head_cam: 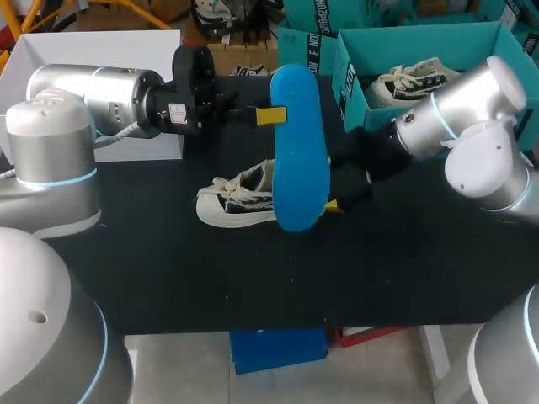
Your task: Take the shoe out of the shoebox, open the shoe tongue, remove and reinsert the insole, then place the shoe into the shoebox
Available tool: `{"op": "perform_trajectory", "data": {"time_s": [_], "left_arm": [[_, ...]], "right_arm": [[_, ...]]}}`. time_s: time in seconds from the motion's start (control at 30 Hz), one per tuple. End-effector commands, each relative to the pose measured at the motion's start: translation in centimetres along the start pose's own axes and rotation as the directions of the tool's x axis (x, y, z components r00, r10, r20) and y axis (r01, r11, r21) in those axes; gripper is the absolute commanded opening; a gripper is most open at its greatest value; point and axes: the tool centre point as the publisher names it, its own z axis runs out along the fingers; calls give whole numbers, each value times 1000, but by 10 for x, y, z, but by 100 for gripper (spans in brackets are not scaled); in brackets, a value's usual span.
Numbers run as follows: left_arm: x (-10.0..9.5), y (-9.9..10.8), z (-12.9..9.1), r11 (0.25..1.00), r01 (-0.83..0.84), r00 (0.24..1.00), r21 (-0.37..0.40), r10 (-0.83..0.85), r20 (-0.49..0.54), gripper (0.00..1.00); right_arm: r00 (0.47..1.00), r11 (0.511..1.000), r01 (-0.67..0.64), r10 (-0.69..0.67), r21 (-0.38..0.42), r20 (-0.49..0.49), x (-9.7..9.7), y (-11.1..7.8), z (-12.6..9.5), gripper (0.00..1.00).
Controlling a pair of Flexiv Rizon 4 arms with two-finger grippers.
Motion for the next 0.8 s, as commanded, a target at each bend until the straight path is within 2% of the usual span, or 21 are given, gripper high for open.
{"op": "perform_trajectory", "data": {"time_s": [0.03,0.5,0.8], "left_arm": [[0,1,1,1000,-2,1000,1,2,4,0],[0,1,1,1000,-2,1000,1,2,4,0],[0,1,1,1000,-2,1000,1,2,4,0]], "right_arm": [[1000,1000,-12,12,-7,-3,-2,-7,8,100],[1000,1000,-28,28,-3,-13,-3,-16,15,100],[1000,997,-14,16,76,-24,-6,-9,3,100]]}}
